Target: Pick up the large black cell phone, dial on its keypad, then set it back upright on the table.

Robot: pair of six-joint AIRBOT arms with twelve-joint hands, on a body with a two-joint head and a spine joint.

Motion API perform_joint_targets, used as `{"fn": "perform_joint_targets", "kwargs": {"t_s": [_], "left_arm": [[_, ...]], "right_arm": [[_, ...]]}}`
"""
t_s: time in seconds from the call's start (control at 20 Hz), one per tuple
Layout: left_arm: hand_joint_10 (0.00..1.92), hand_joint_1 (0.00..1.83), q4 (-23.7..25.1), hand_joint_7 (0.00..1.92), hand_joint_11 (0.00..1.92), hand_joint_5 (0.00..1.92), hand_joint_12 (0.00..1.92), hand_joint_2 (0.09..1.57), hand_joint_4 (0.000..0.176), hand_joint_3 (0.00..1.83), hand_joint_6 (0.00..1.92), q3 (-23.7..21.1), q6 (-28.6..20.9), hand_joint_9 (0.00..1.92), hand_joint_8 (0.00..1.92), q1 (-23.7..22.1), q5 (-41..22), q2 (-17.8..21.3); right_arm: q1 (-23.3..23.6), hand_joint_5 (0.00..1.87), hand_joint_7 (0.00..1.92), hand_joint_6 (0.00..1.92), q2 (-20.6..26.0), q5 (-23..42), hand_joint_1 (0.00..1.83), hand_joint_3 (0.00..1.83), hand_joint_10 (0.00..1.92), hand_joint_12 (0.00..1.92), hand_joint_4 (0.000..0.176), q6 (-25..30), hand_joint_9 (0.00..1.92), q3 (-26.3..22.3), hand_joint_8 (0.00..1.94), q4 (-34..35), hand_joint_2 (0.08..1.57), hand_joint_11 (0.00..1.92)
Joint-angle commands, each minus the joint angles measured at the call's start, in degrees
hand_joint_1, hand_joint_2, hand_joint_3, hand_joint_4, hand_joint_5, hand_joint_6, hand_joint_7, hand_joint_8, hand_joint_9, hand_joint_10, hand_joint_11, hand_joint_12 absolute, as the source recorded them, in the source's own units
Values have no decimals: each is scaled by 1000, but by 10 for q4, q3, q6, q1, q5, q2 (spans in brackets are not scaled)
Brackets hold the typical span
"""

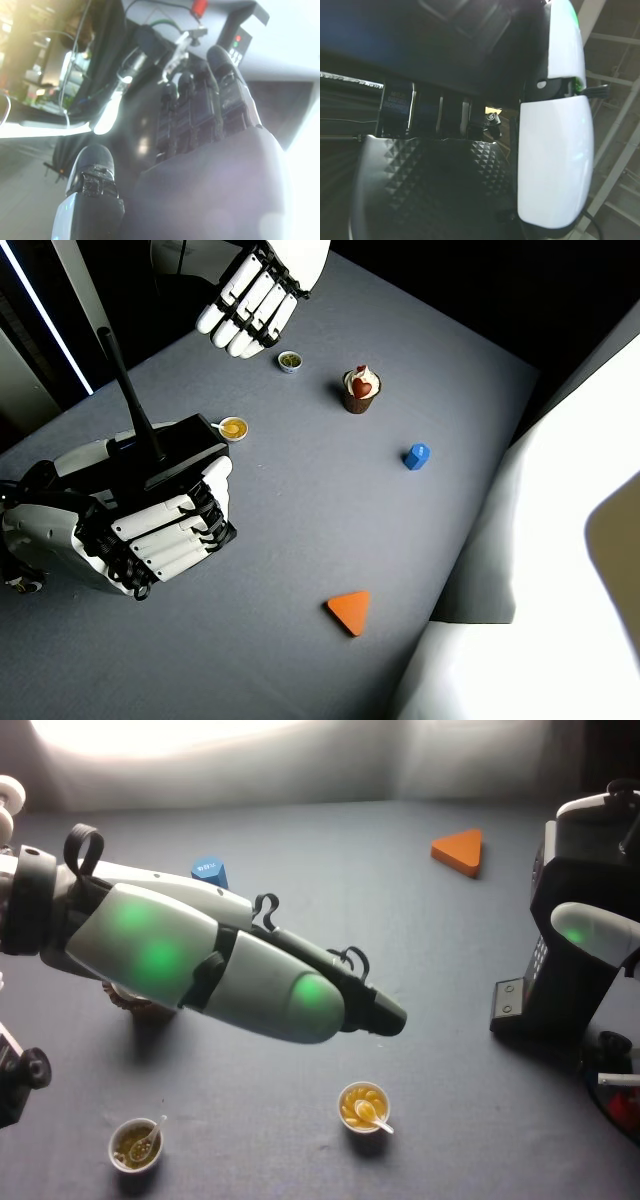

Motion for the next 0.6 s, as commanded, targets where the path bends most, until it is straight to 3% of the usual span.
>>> {"fn": "perform_joint_targets", "kwargs": {"t_s": [0.0, 0.1, 0.15, 0.2, 0.25, 0.3, 0.35, 0.45, 0.5, 0.55], "left_arm": [[4, 0, -43, 180, 0, 246, 576, 1214, 0, 0, 5, -2, -8, 154, 4, -16, -8, 2], [3, 0, -41, 164, 0, 237, 572, 1216, 0, 0, 2, -1, -12, 149, 3, -18, -8, 1], [4, 0, -40, 170, 0, 233, 578, 1213, 0, 0, 0, -1, -12, 151, 5, -21, -8, 0], [3, 0, -39, 175, 0, 237, 576, 1211, 0, 0, 2, -1, -12, 149, 7, -22, -8, -1], [3, 0, -39, 174, 0, 230, 504, 1212, 0, 0, 3, -1, -14, 141, 4, -24, -8, -2], [5, 0, -38, 174, 0, 225, 487, 1216, 0, 1, 1, -1, -15, 144, 3, -26, -8, -2], [7, 0, -38, 177, 0, 234, 485, 1219, 0, 2, 5, -1, -16, 150, 4, -27, -8, -2], [3, 30, -37, 165, 0, 236, 473, 1218, 0, 0, 4, -1, -17, 146, 3, -29, -9, -3], [4, 18, -33, 179, 0, 242, 495, 1218, 0, 0, 3, -1, -20, 154, 5, -33, -9, -3], [5, 8, -31, 189, 0, 245, 497, 1220, 0, 1, 3, 0, -21, 161, 7, -34, -9, -2]], "right_arm": [[-2, 768, 846, 1136, 4, 71, 1353, 2, 1262, 1267, 0, 8, 975, 2, 1147, -8, 1157, 853], [-2, 799, 874, 1081, 4, 71, 1358, 0, 1250, 1237, 0, 7, 973, 3, 1117, -10, 1147, 832], [-2, 857, 927, 1075, 4, 71, 1241, 0, 931, 1217, 0, 7, 886, 3, 1143, -10, 1151, 789], [-2, 835, 931, 1116, 4, 71, 1212, 2, 784, 1225, 0, 7, 827, 3, 1165, -10, 1160, 717], [-2, 891, 846, 1088, 4, 71, 1163, 0, 676, 1229, 0, 6, 810, 3, 630, -10, 1148, 643], [-2, 927, 902, 1046, 4, 71, 1157, 1, 574, 1218, 0, 5, 825, 4, 327, -10, 1131, 617], [-2, 925, 904, 1051, 4, 71, 1151, 0, 500, 1225, 0, 4, 794, 4, 162, -10, 1134, 549], [-2, 941, 830, 1029, 4, 71, 1150, 0, 422, 1254, 0, 2, 728, 4, 33, -10, 1125, 461], [-2, 763, 742, 530, 4, 71, 1120, 0, 358, 1290, 0, 2, 636, 5, 6, -10, 1055, 363], [-2, 763, 703, 253, 4, 71, 1086, 0, 305, 1306, 0, 2, 598, 5, 3, -11, 1040, 304]]}}
